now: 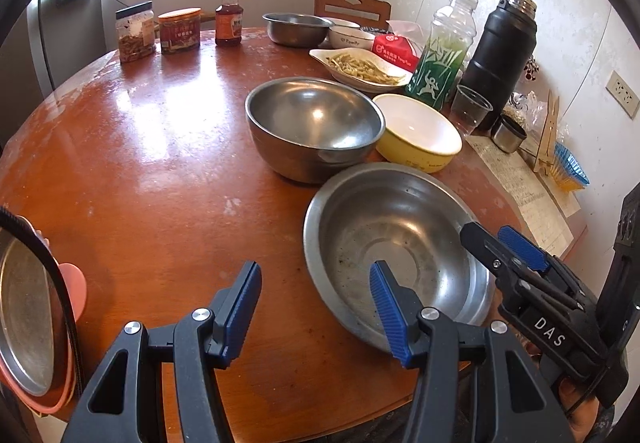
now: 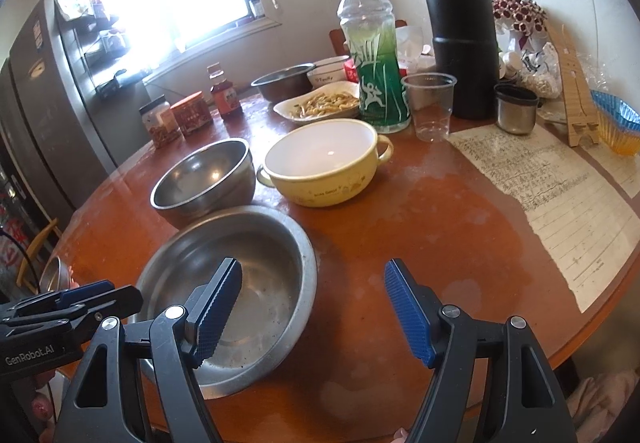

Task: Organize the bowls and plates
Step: 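Grasp the large steel bowl rim with both grippers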

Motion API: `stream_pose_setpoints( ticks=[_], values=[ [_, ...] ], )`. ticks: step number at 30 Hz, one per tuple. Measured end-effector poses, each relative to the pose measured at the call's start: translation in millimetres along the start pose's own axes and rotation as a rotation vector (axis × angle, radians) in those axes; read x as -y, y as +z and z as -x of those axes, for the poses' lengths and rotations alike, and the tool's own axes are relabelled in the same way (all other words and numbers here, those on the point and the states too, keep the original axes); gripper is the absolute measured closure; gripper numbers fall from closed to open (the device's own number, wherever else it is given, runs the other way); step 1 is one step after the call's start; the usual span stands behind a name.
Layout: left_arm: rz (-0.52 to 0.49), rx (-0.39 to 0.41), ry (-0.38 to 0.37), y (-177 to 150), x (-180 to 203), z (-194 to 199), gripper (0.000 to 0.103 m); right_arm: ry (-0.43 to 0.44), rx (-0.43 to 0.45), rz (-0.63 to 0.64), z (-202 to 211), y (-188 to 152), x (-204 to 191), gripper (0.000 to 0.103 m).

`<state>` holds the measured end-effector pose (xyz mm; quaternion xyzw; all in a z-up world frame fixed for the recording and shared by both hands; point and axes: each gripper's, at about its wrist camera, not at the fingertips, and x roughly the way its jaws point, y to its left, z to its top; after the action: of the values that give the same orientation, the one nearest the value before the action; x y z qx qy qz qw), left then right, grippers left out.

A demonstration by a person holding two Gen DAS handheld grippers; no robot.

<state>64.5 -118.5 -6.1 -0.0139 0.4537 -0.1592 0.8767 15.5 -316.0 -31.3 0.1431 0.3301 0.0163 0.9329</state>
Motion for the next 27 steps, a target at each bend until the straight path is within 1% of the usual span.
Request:
stream_pose_setpoints(
  ticks=[3, 5, 9, 13, 17, 22, 24, 27],
  values=[
    [-0.011, -0.01, 0.004, -0.1, 3.9, -5.7, 0.047, 0.009, -0.005, -0.003, -3.8, -2.1, 1.2, 0.037],
    [-0.012, -0.021, 0.009, 0.3, 5.6, -11.2, 0.047, 0.007, -0.01, 0.0, -7.2, -2.5, 1.9, 0.05],
    [-0.015, -0.03, 0.017, 0.7, 7.3, -20.3, 0.047, 0.013, -0.01, -0.001, -10.8, -3.4, 2.9, 0.057],
    [-0.01, -0.03, 0.034, 2.5, 5.4, -30.3, 0.047, 0.016, 0.004, 0.023, -11.6, -2.6, -0.7, 0.069],
    [-0.015, -0.04, 0.031, 1.8, 4.1, -38.6, 0.048, 0.034, -0.006, 0.032, -16.0, -3.3, -4.9, 0.07],
    [-0.055, -0.049, 0.049, -1.4, 9.1, -44.6, 0.06, 0.049, -0.026, 0.053, -22.2, -6.1, -13.1, 0.073],
    [-0.059, -0.05, 0.035, -1.6, 9.7, -44.4, 0.063, 0.059, -0.031, 0.055, -23.0, -6.8, -15.9, 0.073],
    [-0.065, -0.046, 0.029, -2.9, 10.8, -42.0, 0.063, 0.066, -0.025, 0.068, -20.4, -7.6, -21.0, 0.073]
  ],
)
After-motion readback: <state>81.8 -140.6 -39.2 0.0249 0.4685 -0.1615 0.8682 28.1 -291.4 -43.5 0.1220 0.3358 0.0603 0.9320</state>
